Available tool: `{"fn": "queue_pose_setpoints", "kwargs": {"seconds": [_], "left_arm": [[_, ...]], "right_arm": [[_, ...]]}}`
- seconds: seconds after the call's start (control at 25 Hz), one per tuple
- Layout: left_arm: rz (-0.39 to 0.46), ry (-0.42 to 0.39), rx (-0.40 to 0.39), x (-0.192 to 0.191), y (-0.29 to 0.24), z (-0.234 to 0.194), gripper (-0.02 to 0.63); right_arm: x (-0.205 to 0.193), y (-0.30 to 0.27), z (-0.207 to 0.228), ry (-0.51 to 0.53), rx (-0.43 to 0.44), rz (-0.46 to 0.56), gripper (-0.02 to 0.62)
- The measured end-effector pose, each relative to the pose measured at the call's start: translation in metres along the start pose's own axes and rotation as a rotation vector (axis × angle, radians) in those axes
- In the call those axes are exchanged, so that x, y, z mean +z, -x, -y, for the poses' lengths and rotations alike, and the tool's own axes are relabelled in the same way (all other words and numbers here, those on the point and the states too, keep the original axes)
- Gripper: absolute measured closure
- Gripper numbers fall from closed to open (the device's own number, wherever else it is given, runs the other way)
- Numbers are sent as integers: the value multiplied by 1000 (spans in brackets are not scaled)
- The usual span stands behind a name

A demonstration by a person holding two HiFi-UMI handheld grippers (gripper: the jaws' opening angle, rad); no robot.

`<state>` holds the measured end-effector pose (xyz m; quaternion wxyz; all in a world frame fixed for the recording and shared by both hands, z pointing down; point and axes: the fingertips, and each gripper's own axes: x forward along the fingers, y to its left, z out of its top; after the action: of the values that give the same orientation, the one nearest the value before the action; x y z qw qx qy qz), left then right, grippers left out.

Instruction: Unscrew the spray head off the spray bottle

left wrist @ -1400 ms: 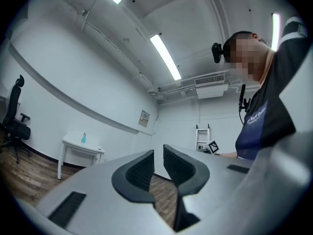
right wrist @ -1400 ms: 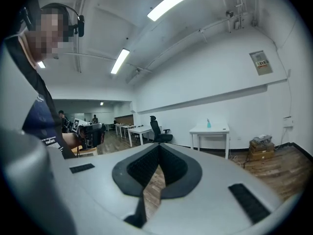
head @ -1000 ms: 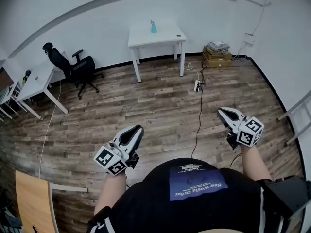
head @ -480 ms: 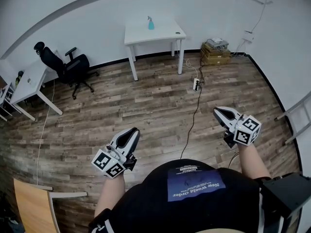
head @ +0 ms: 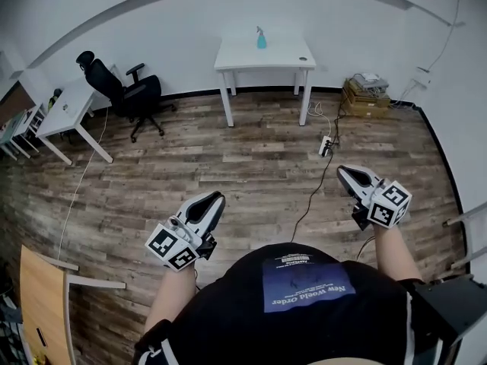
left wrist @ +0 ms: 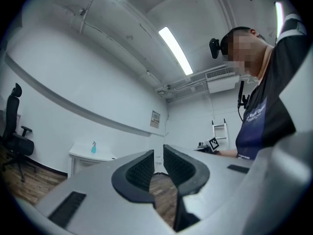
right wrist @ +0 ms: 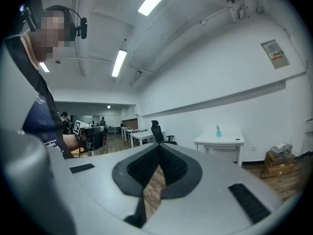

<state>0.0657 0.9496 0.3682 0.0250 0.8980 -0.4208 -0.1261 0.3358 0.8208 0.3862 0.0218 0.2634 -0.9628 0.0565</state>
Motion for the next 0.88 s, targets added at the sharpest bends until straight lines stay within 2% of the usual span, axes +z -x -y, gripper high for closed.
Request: {"fn": "queue_pose_setpoints", "kwargs": {"seconds": [0.32,0.52,0.72,0.88], "left_arm": [[-4,-1,48,-10,-83,19,554],[-22,9,75,-23,-107,16,554],[-19,25,76,-27,-122,-10,554],[-2,50,35,-27,-129,-42,554]], "right_arm": [[11,3,84,39,82,-17,601],[-1,-4,111,30,113,-41,601],[0,-25,130,27,107,-48,601],[4,-50,136,39,71,-65,601]]}}
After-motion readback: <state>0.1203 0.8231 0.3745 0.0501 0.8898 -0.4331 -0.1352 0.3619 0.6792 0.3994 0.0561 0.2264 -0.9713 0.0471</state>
